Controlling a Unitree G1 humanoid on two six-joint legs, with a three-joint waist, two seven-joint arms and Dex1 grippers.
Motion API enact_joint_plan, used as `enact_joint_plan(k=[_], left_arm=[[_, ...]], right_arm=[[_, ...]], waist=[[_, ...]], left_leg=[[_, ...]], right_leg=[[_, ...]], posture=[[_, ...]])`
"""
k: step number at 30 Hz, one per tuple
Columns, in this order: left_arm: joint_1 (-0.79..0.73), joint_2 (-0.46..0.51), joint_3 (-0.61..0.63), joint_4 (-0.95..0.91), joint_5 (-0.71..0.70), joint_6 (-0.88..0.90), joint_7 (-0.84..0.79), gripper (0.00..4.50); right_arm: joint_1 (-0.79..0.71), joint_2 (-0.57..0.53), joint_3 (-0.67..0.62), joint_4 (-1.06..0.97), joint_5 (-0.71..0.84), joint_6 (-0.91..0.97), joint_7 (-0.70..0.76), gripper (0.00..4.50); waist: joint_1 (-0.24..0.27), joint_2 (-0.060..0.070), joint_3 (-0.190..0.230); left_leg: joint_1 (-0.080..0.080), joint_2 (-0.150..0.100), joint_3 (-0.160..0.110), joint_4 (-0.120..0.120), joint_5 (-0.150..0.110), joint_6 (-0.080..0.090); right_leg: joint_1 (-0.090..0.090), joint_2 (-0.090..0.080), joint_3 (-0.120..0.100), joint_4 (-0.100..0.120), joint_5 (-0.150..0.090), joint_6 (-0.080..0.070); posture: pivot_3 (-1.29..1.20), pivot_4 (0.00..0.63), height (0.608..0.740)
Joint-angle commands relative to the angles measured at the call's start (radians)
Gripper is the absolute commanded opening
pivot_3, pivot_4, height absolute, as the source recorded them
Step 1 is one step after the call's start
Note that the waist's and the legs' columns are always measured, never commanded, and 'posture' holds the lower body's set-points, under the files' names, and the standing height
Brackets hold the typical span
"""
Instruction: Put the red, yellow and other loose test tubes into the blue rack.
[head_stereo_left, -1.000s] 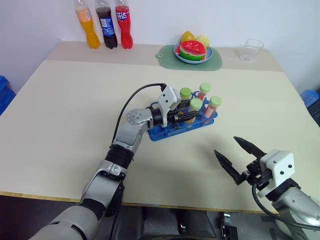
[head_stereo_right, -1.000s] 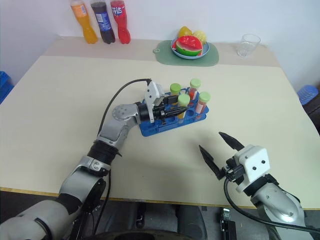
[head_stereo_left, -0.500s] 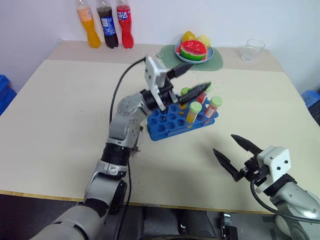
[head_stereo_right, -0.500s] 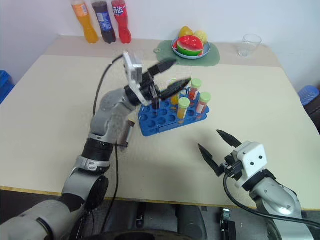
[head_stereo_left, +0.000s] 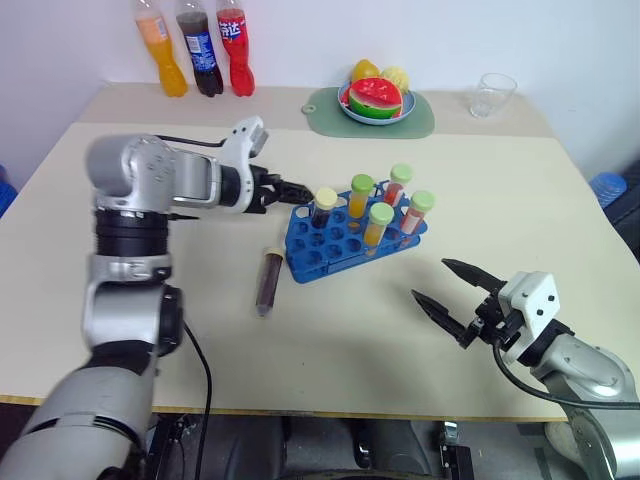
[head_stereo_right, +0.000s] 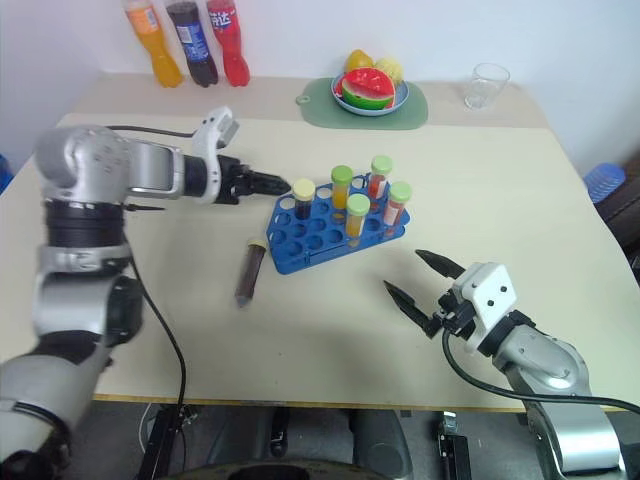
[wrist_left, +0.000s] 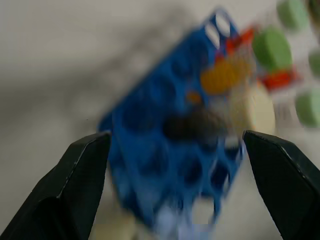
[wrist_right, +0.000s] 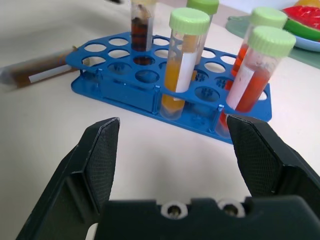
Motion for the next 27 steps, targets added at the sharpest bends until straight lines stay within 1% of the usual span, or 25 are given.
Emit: enact_joint_plan(k=[1, 3, 6, 9, 12, 15, 19, 22, 27], left_arm=[[-0.058, 0.133, -0.196, 0.081, -0.288, 0.01, 0.045, 4.31], [-0.082, 0.221, -0.304, 0.099, -0.422, 0.01, 0.123, 4.31], [-0.129, 0.339, -0.431, 0.094, -0.622, 0.01, 0.213, 4.31], [-0.185, 0.391, -0.539, 0.131, -0.784, 0.01, 0.306, 4.31], [-0.201, 0.408, -0.602, 0.115, -0.901, 0.01, 0.387, 4.31], [-0.202, 0.379, -0.665, 0.146, -0.996, 0.01, 0.487, 4.31], [-0.201, 0.329, -0.705, 0.182, -1.074, 0.01, 0.603, 4.31], [-0.193, 0.271, -0.714, 0.23, -1.087, 0.01, 0.696, 4.31], [-0.191, 0.191, -0.673, 0.313, -1.072, 0.01, 0.806, 4.31]], right_arm=[[-0.025, -0.008, 0.011, 0.007, 0.008, -0.023, 0.018, 3.76], [-0.037, -0.006, 0.024, 0.023, 0.003, -0.03, 0.027, 3.76], [-0.059, 0.0, 0.042, 0.05, 0.0, -0.043, 0.035, 3.76], [-0.077, 0.005, 0.063, 0.075, -0.002, -0.059, 0.047, 3.76], [-0.094, 0.004, 0.087, 0.089, -0.006, -0.075, 0.062, 3.76], [-0.093, -0.008, 0.101, 0.082, -0.002, -0.095, 0.093, 3.76], [-0.067, -0.036, 0.108, 0.052, 0.008, -0.109, 0.146, 3.76], [-0.036, -0.087, 0.099, 0.023, 0.008, -0.142, 0.211, 3.76], [-0.017, -0.143, 0.094, 0.026, 0.003, -0.194, 0.274, 3.76]], waist=[[-0.003, 0.0, 0.0], [-0.007, 0.0, 0.0], [-0.007, -0.001, 0.001], [-0.003, -0.001, 0.001], [-0.002, -0.001, 0.001], [-0.004, -0.001, 0.001], [-0.005, -0.001, 0.001], [-0.005, -0.001, 0.001], [-0.006, -0.002, 0.002]], left_leg=[[0.0, 0.0, 0.0, 0.0, 0.0, 0.0], [0.0, 0.0, -0.002, 0.0, 0.0, 0.0], [0.0, 0.0, -0.003, 0.0, 0.0, 0.0], [-0.001, 0.0, -0.003, 0.0, 0.0, 0.0], [-0.001, 0.0, -0.002, 0.001, 0.0, 0.0], [-0.001, -0.001, -0.002, 0.001, 0.0, 0.0], [-0.001, -0.001, 0.001, 0.001, 0.0, 0.0], [-0.001, -0.001, 0.001, 0.001, 0.0, 0.0], [-0.001, -0.001, 0.001, 0.002, 0.0, 0.0]], right_leg=[[0.0, 0.0, 0.0, 0.0, 0.0, 0.0], [0.0, -0.001, 0.0, 0.0, 0.0, 0.0], [0.0, -0.001, 0.0, 0.0, 0.0, -0.001], [-0.001, -0.001, 0.0, 0.0, 0.0, -0.001], [0.0, -0.002, 0.0, -0.001, -0.001, -0.002], [0.0, -0.002, 0.0, -0.001, -0.001, -0.002], [0.0, -0.002, 0.0, -0.001, -0.001, -0.001], [-0.001, -0.002, 0.001, -0.001, 0.0, -0.001], [0.0, -0.002, 0.001, -0.001, 0.0, -0.001]], posture=[[0.0, 0.15, 0.74], [0.0, 0.15, 0.74], [0.0, 0.15, 0.74], [0.0, 0.15, 0.74], [0.0, 0.15, 0.74], [0.0, 0.15, 0.74], [0.0, 0.15, 0.74], [0.0, 0.15, 0.74], [0.0, 0.15, 0.74]])
